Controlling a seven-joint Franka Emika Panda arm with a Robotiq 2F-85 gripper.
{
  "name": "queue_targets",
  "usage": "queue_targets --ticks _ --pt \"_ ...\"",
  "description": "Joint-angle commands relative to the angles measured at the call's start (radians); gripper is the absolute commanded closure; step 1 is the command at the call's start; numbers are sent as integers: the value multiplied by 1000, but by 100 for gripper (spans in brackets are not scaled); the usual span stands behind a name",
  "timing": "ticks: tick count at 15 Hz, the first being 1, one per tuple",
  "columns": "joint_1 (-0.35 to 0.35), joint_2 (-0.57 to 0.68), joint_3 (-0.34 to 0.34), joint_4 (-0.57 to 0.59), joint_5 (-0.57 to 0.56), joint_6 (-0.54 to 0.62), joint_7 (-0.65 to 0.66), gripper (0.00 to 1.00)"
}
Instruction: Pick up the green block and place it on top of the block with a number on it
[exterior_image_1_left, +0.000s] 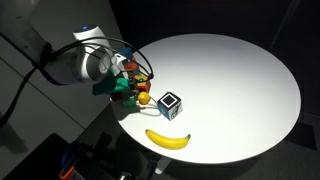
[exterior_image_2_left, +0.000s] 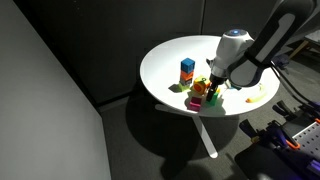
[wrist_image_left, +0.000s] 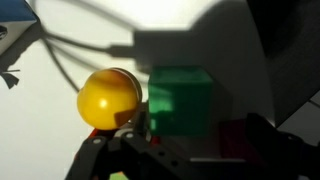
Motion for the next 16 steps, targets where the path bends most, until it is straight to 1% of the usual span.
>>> queue_targets --ticks 1,7,8,9,13,14,16 --pt "-18 15 1 10 -13 22 -22 0" --pt "-24 28 -1 11 -13 24 -24 0" --pt "-24 32 0 12 -12 21 -23 25" --pt "-22 35 -1 12 -12 18 -22 26" --pt "-28 34 9 15 -4 -3 -20 60" --pt "-22 27 3 14 -4 -8 -15 66" --pt "-27 10 10 12 1 -23 -14 71"
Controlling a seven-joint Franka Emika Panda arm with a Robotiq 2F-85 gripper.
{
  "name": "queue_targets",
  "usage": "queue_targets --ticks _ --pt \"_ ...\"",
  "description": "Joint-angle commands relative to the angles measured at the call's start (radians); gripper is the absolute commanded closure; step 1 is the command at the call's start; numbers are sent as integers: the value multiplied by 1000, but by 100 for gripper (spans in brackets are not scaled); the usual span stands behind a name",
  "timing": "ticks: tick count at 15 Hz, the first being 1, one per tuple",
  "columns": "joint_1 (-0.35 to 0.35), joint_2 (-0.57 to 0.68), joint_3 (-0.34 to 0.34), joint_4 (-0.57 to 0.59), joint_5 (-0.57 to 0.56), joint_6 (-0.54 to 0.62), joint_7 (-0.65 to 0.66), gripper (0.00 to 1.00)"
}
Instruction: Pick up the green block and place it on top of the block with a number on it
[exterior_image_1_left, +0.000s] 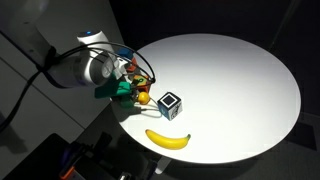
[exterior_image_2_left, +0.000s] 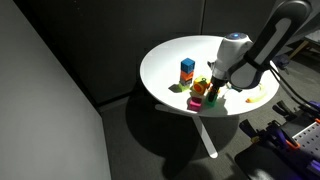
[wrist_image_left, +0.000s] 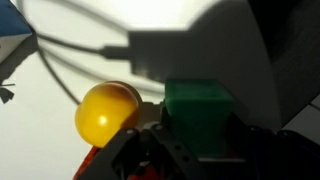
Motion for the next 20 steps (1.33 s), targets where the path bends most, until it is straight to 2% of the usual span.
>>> queue_targets --ticks 1,5,13,20 --pt "-13 -31 10 6 1 -39 -7 72" --pt "-11 -58 8 21 6 -98 0 73" --pt "-39 -121 31 82 24 -307 -7 74" --pt "-86 -137 66 147 108 -445 -14 74"
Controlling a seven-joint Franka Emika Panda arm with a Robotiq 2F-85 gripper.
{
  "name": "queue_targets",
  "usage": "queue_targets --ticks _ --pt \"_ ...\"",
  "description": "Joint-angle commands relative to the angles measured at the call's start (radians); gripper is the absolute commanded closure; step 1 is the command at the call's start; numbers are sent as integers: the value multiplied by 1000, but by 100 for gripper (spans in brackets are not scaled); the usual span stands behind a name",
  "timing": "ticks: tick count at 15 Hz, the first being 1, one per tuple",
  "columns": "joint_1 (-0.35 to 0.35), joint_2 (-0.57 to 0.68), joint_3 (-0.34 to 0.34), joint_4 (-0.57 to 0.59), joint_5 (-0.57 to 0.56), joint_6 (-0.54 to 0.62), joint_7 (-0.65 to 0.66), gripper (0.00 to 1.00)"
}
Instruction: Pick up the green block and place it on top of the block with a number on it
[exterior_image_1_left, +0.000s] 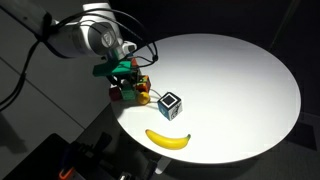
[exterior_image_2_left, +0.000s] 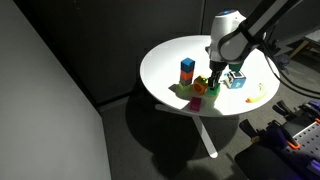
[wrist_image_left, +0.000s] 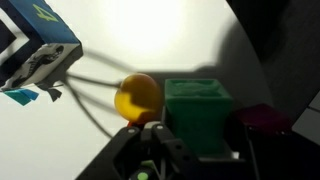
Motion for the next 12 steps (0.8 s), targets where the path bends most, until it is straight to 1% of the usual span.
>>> queue_targets --ticks 1,7,12 --pt "-23 -21 11 38 43 -71 -1 74" --pt "-33 -22 -7 87 63 -91 23 74" --pt "-26 -14 -33 117 55 -83 67 74"
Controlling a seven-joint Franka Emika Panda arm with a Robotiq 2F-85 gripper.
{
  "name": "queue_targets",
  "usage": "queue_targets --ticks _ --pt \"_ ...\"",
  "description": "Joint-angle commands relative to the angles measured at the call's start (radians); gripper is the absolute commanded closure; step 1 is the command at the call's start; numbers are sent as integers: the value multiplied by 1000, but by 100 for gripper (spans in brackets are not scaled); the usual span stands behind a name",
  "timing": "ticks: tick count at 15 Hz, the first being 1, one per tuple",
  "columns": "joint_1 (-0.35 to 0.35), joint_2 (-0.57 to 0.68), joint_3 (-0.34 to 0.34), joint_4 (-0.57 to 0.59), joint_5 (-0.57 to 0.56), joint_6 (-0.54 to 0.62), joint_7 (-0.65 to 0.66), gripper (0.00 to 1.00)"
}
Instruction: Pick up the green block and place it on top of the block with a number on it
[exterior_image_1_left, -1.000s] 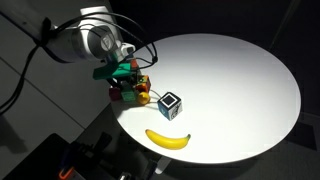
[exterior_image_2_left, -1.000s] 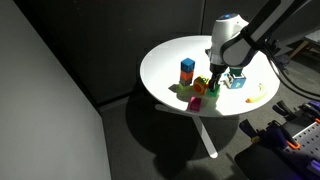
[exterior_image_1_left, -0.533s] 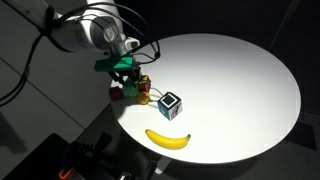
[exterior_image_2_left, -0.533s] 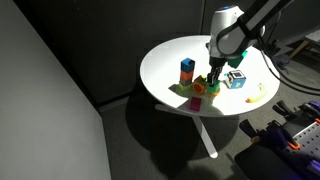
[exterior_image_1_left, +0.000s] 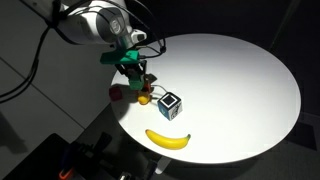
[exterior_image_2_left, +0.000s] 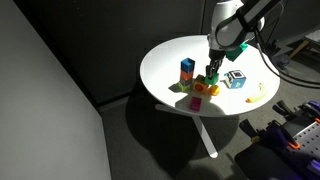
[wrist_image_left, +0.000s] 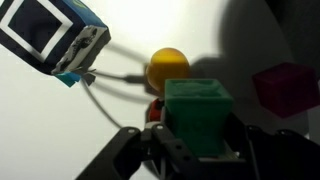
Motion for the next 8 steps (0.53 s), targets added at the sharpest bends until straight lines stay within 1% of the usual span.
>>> queue_targets --ticks 1,8 --pt "2 -10 -10 24 8 -28 35 74" --pt "22 -4 -19 49 -4 -23 78 74"
